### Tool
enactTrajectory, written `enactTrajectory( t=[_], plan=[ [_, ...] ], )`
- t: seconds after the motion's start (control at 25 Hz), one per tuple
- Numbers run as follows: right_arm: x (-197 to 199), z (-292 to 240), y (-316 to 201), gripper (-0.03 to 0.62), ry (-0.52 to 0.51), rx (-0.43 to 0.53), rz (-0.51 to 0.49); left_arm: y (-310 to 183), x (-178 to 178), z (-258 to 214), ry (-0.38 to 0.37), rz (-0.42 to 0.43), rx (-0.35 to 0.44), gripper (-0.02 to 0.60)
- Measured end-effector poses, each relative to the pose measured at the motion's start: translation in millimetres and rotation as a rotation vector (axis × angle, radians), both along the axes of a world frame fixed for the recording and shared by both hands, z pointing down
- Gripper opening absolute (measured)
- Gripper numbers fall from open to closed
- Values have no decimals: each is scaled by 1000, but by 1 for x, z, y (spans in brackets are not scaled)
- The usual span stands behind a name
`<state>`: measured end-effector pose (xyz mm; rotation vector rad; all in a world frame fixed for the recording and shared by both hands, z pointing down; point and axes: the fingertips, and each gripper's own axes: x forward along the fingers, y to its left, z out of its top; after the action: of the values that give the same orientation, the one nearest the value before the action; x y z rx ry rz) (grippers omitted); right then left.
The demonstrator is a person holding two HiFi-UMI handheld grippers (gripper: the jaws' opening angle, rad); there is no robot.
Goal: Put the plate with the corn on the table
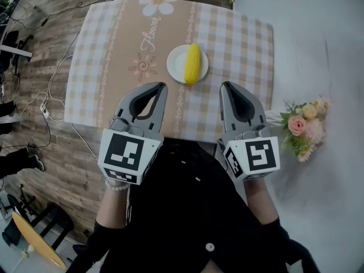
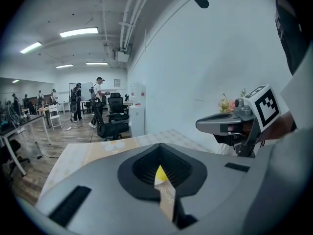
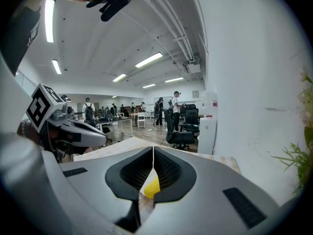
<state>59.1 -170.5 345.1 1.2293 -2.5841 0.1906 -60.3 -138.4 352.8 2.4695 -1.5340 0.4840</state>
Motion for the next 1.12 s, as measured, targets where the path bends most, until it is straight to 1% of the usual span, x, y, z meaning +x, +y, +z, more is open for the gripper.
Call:
enactTrajectory(
  t=[0.6, 0.84, 1.12],
  plan=[
    [-4, -2, 2, 44, 4, 2, -4, 1, 2, -1, 4, 14, 3, 14],
    [-6, -7, 4, 44, 5, 17, -17, 1, 3, -5, 2, 10, 16, 14],
    [-9, -10, 7, 44, 8, 30, -27, 2, 2, -10, 20, 1, 30, 14]
  ],
)
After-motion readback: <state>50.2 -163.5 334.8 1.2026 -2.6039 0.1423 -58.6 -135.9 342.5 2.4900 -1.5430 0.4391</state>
